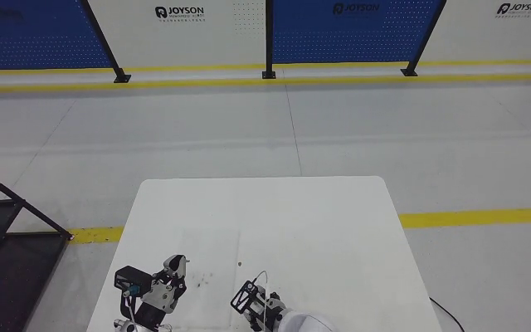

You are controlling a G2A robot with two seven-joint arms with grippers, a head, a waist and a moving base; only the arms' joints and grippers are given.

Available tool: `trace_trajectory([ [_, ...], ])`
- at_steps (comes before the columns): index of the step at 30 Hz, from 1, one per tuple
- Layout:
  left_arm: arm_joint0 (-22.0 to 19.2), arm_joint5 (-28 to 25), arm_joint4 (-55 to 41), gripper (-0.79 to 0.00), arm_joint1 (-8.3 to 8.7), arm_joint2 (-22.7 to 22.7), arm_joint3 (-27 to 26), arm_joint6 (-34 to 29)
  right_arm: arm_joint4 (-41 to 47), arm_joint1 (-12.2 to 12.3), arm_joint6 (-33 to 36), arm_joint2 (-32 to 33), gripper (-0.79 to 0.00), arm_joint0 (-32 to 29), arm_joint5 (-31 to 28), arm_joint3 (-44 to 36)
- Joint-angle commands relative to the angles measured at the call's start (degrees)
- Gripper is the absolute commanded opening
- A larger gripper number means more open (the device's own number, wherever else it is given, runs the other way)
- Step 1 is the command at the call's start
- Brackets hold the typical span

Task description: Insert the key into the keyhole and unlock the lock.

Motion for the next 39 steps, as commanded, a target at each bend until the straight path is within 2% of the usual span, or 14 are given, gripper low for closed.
trace_trajectory([
  [1,0.0,0.0,0.0,-0.785,0.0,0.0,0.0,0.0,0.0,-0.34,0.34,-0.44,-0.413,0.63,1.38,0.79],
  [5,0.0,0.0,0.0,-0.785,0.0,0.0,0.0,0.0,-0.25,-1.0,1.25,-1.34,-0.419,1.73,3.56,2.08],
  [10,0.0,0.0,0.0,-0.785,0.0,0.0,0.0,0.0,0.09,-1.61,1.69,-1.84,-0.465,2.69,5.08,3.5],
  [11,0.0,0.0,0.0,-0.785,0.0,0.0,0.0,0.0,0.25,-1.68,1.62,-1.82,-0.508,2.79,5.24,3.74],
  [12,0.0,0.0,0.0,-0.785,0.0,0.0,0.0,0.0,0.37,-1.75,1.44,-1.8,-0.665,2.85,5.42,3.9],
  [13,0.0,0.0,0.0,-0.785,0.0,0.0,0.0,0.0,0.69,-1.81,0.88,-1.72,-0.785,2.84,5.61,4.03],
  [17,0.0,0.0,0.0,-0.785,0.0,0.0,0.0,0.0,1.38,-2.03,-1.76,-1.4,-0.785,3.65,4.99,6.84],
  [23,0.0,0.0,0.0,-0.785,0.0,0.0,0.0,0.0,2.72,-1.67,-6.64,0.39,-0.785,2.08,5.33,5.63],
  [28,-1.53,-0.52,-4.42,-0.785,-0.2,0.45,0.29,0.77,6.47,0.05,-18.52,5.79,-0.785,-3.7,3.58,0.66],
  [33,-3.2,-5.44,-15.18,-0.785,-0.46,1.18,1.07,1.82,15.16,2.15,-34.94,12.57,-0.785,-10.11,-7.5,-2.89],
  [39,-5.95,-13.86,-26.53,-0.785,-0.69,3.91,2.89,1.81,24.29,3.05,-47.1,15.82,-0.785,-10.75,-21.87,-1.67],
])
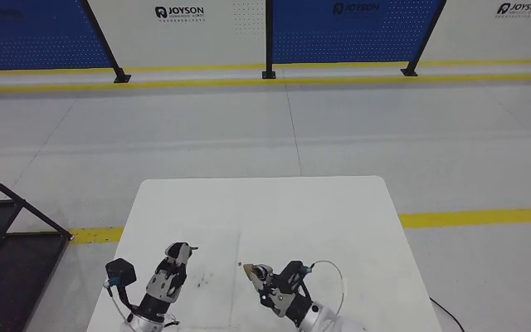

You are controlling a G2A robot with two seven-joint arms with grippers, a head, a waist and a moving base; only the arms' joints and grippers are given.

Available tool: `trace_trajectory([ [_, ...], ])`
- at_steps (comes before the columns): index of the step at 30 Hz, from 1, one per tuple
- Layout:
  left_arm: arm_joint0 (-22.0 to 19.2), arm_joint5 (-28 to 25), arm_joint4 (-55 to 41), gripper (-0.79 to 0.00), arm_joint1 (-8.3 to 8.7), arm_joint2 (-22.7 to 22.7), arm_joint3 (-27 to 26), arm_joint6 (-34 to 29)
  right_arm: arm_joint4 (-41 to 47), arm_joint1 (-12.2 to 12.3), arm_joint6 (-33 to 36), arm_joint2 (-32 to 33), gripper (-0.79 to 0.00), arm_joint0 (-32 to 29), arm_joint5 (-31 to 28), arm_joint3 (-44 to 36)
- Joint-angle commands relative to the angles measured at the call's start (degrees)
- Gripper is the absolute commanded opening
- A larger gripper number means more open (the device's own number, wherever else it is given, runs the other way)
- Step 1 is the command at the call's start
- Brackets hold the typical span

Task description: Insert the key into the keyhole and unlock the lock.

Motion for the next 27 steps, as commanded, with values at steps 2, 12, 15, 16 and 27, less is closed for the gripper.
trace_trajectory([
  [2,-1.29,-3.88,-5.82,-0.785,-0.17,1.93,1.18,-0.1,3.57,-0.01,-4.55,-0.27,-0.785,0.88,-6.04,1.44],
  [12,-2.85,-10.89,-12.88,-0.785,-0.3,4.6,3.57,-0.76,8.17,-0.13,-7.22,-0.92,-0.785,2.91,-12.79,4.15],
  [15,-2.85,-10.89,-12.88,-0.785,-0.3,4.6,3.57,-0.76,8.17,-0.13,-7.22,-0.92,-0.785,2.91,-12.79,4.15],
  [16,-2.85,-10.89,-12.88,-0.785,-0.3,4.6,3.57,-0.76,8.17,-0.13,-7.22,-0.92,-0.785,2.91,-12.79,4.15],
  [27,-5.14,-10.34,-13.53,-0.785,-1.03,8.73,3.37,2.42,15.2,-1.02,-12.9,-3.26,-0.785,3.49,-13.58,5.54],
])
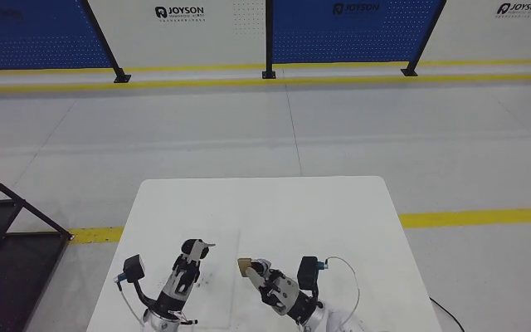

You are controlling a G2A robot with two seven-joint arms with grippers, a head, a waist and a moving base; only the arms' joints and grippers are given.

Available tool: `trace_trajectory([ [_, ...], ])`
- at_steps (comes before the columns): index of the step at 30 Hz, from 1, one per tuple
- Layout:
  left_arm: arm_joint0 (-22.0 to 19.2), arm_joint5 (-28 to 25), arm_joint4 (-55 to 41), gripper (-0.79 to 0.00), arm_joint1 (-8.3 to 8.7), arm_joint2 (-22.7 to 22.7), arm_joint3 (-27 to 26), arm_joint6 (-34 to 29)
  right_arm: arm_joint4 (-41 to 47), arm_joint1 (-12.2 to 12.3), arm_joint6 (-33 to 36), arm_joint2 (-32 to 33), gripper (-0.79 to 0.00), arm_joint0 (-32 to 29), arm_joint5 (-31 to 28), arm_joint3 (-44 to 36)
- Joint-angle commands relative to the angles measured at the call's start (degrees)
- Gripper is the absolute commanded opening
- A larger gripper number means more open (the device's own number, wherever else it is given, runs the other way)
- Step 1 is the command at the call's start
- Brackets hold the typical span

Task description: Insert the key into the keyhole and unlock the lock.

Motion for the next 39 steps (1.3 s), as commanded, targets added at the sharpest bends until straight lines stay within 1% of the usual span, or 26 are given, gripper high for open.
trace_trajectory([
  [1,-0.49,-1.75,-0.69,-0.785,-0.34,2.23,0.69,2.71,3.09,-0.47,-2.73,-1.19,-0.785,0.94,-1.25,1.79],
  [4,-1.7,-3.62,0.27,-0.785,-1.01,5.53,2.08,7.49,8.25,-1.67,-7.29,-4.12,-0.785,3.0,-3.86,5.14],
  [7,-3.04,-4.89,1.43,-0.785,-1.73,8.95,3.59,11.62,13.22,-2.95,-10.68,-7.12,-0.785,5.58,-8.24,8.52],
  [10,-4.12,-6.28,2.65,-0.785,-2.35,12.06,4.98,14.54,15.32,-4.05,-13.39,-8.9,-0.785,8.14,-10.65,10.98],
  [12,-4.72,-6.8,4.02,-0.785,-2.62,13.08,5.83,15.91,17.13,-4.59,-14.28,-9.91,-0.785,9.51,-12.84,12.32],
  [13,-4.91,-6.75,4.4,-0.785,-2.73,13.36,6.26,16.54,17.02,-4.78,-14.38,-10.21,-0.785,10.01,-12.88,13.02],
  [22,-4.91,-6.75,4.4,-0.785,-2.73,13.36,6.26,16.54,17.37,-4.79,-13.94,-10.17,-0.785,10.05,-12.6,12.9],
  [24,-5.53,-5.74,3.65,-0.785,-2.79,13.55,6.08,15.43,18.1,-4.8,-13.15,-9.94,-0.785,9.85,-11.88,12.54],
  [27,-5.81,-5.59,3.21,-0.785,-2.82,13.79,6.08,14.22,18.8,-4.88,-12.72,-9.64,-0.785,9.58,-11.7,12.36],
  [39,-5.76,-6.41,2.54,-0.785,-2.96,13.97,6.41,13.2,19.59,-5.26,-11.5,-8.96,-0.785,9.18,-12.69,12.78],
])
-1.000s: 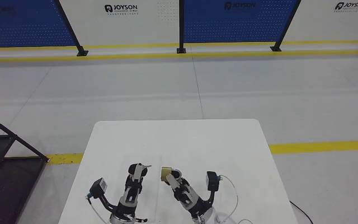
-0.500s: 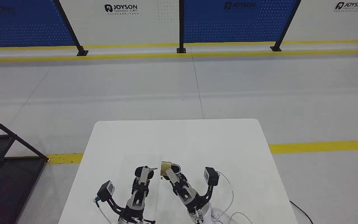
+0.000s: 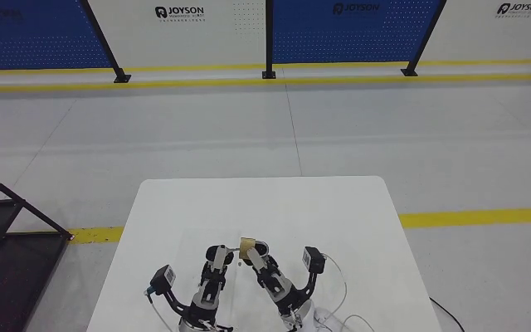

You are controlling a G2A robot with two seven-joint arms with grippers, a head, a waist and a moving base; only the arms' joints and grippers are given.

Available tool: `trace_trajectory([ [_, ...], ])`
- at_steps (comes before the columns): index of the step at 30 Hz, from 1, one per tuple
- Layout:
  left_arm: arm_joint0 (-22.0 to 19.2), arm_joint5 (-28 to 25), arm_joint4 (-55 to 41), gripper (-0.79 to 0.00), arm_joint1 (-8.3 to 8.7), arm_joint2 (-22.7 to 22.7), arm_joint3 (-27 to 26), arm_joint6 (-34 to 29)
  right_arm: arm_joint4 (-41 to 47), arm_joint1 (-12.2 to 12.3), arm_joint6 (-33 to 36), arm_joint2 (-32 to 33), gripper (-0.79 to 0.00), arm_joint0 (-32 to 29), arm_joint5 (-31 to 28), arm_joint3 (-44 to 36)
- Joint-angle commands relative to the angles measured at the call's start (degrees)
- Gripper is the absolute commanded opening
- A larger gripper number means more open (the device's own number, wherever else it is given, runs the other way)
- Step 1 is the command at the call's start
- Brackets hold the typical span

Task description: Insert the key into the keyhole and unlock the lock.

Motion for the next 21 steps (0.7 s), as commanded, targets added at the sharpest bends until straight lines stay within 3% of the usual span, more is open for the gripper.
trace_trajectory([
  [1,0.02,-0.11,-0.09,-0.785,-0.01,-0.01,0.05,-0.16,0.12,-0.06,0.23,0.05,-0.785,0.0,-0.04,0.21],
  [21,0.15,-0.38,0.66,-0.785,-0.08,-0.92,0.31,-1.43,-0.15,-0.51,0.93,1.54,-0.785,-0.83,-0.48,0.67],
])
